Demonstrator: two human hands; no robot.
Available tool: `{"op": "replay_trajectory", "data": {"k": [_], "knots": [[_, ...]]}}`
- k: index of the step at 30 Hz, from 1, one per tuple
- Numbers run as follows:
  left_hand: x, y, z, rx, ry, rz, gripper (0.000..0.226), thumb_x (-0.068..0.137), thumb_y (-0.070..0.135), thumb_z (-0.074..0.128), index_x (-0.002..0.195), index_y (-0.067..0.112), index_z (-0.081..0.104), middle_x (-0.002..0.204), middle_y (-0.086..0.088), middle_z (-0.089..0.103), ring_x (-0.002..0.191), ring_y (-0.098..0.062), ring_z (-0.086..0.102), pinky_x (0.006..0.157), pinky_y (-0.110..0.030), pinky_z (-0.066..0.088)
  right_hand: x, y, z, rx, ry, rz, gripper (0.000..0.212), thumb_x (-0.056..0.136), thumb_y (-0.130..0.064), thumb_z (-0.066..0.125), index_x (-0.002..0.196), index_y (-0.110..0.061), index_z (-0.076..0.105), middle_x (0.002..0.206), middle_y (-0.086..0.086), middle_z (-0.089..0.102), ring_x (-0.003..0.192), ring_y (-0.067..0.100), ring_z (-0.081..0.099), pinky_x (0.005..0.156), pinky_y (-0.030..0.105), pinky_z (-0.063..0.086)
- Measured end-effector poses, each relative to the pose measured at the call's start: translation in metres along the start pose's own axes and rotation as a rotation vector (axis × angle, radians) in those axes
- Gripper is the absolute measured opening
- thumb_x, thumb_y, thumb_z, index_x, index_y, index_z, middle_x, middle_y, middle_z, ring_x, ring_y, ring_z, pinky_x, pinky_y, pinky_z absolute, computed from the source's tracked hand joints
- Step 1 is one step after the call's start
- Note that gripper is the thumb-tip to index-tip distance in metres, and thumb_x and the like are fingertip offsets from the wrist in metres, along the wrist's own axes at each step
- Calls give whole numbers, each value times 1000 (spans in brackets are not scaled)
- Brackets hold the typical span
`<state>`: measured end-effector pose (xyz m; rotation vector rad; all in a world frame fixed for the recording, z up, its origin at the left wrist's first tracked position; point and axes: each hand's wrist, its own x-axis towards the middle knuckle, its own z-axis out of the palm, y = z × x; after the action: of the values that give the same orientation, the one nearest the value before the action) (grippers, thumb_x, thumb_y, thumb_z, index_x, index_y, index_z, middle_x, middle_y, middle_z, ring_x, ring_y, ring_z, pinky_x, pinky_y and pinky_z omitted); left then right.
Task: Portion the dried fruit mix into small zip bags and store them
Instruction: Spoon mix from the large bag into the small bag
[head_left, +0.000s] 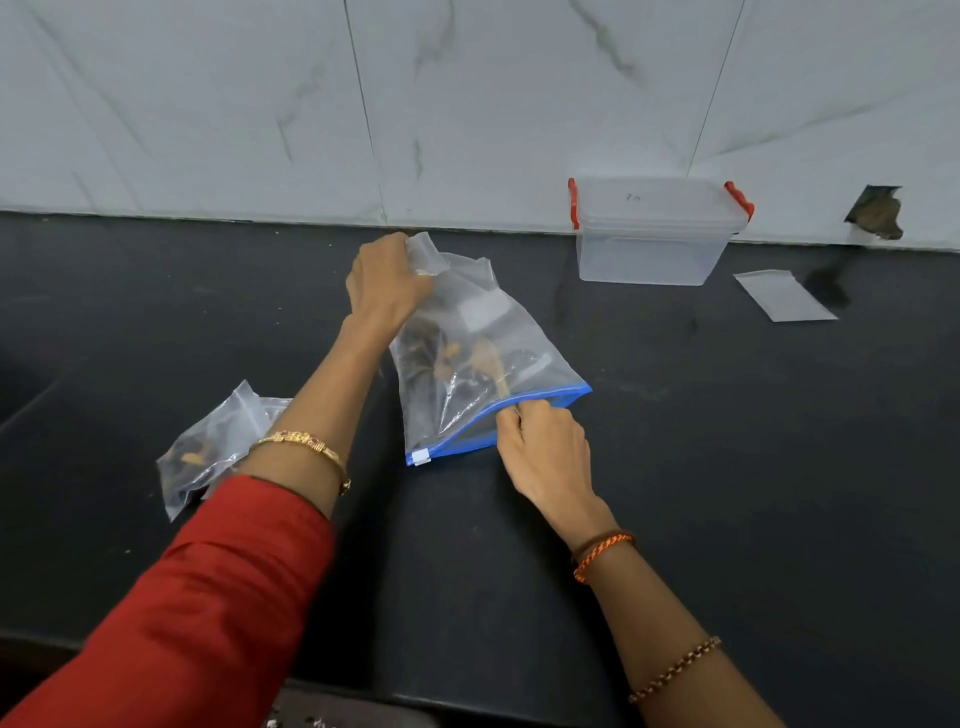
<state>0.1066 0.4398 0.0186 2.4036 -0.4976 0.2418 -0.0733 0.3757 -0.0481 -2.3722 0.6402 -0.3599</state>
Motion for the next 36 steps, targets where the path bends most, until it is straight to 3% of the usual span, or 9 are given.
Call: {"op": "replay_trajectory", "data": {"k": [3, 7, 12, 17, 21, 24, 29, 31, 36], "knots": [[-20, -7, -11, -13, 30, -16, 11, 78, 16, 58, 80, 7, 52, 85, -8, 57, 87, -34, 55, 65, -31, 35, 1, 0, -2, 21, -2, 11, 42, 94, -17, 37, 53, -12, 26, 53, -1, 31, 48, 11, 28, 50, 29, 24], [-73, -6, -27, -127, -54, -15, 29, 68, 32, 74, 87, 12, 65, 81, -5, 64, 84, -29, 61, 67, -30, 44, 2, -1, -5, 64, -2, 45, 40, 94, -17, 35, 55, -11, 30, 59, 2, 42, 54, 16, 37, 57, 30, 28], [-134, -4, -16, -90, -218, 16, 58, 59, 33, 84, 112, 21, 63, 100, -4, 68, 97, -26, 61, 76, -31, 47, 6, 4, -7, 143, -41, 101, 38, 95, -21, 34, 82, 2, 61, 87, 11, 64, 79, 26, 56, 67, 34, 42], [-143, -13, 3, 16, 6, -32, 28, 79, 30, 61, 105, 21, 62, 89, -10, 66, 89, -35, 59, 65, -31, 38, 2, 11, -14, 152, -35, 101, 46, 97, -30, 36, 88, 5, 65, 92, 14, 67, 83, 28, 59, 71, 34, 44], [-146, -14, -5, -281, 154, -151, 32, 65, 36, 55, 89, 18, 67, 81, -5, 68, 82, -29, 62, 71, -34, 47, -8, 10, -24, 61, 72, 129, 42, 97, -30, 36, 64, -6, 48, 79, 10, 58, 74, 28, 52, 62, 32, 36], [-144, -16, -8, -577, 163, -248, 11, 68, 27, 73, 72, 25, 63, 72, 2, 65, 75, -20, 63, 75, -39, 52, -15, 2, -24, -43, 49, 98, 41, 100, -32, 31, 81, -4, 54, 93, 15, 59, 92, 35, 55, 70, 34, 35], [-144, -16, -5, -833, 118, -277, 15, 70, 19, 78, 76, 21, 64, 75, -1, 68, 75, -15, 63, 73, -33, 52, -30, -20, -16, -82, -115, 63, 36, 99, -26, 32, 106, -1, 57, 116, 18, 59, 108, 37, 53, 83, 38, 41], [-142, -17, -3, -857, 113, -265, 14, 71, 15, 77, 77, 19, 64, 76, -3, 68, 75, -17, 64, 72, -33, 52, -32, -25, -9, -34, -201, 49, 35, 99, -28, 34, 99, -3, 59, 110, 17, 59, 103, 35, 54, 77, 35, 39], [-143, -17, -2, -800, 51, -211, 14, 66, 12, 72, 73, 19, 62, 75, -4, 66, 75, -20, 63, 71, -36, 53, -22, -28, 1, 400, -369, 158, 36, 96, -31, 37, 64, -15, 46, 64, 2, 47, 54, 16, 43, 50, 28, 34]]}}
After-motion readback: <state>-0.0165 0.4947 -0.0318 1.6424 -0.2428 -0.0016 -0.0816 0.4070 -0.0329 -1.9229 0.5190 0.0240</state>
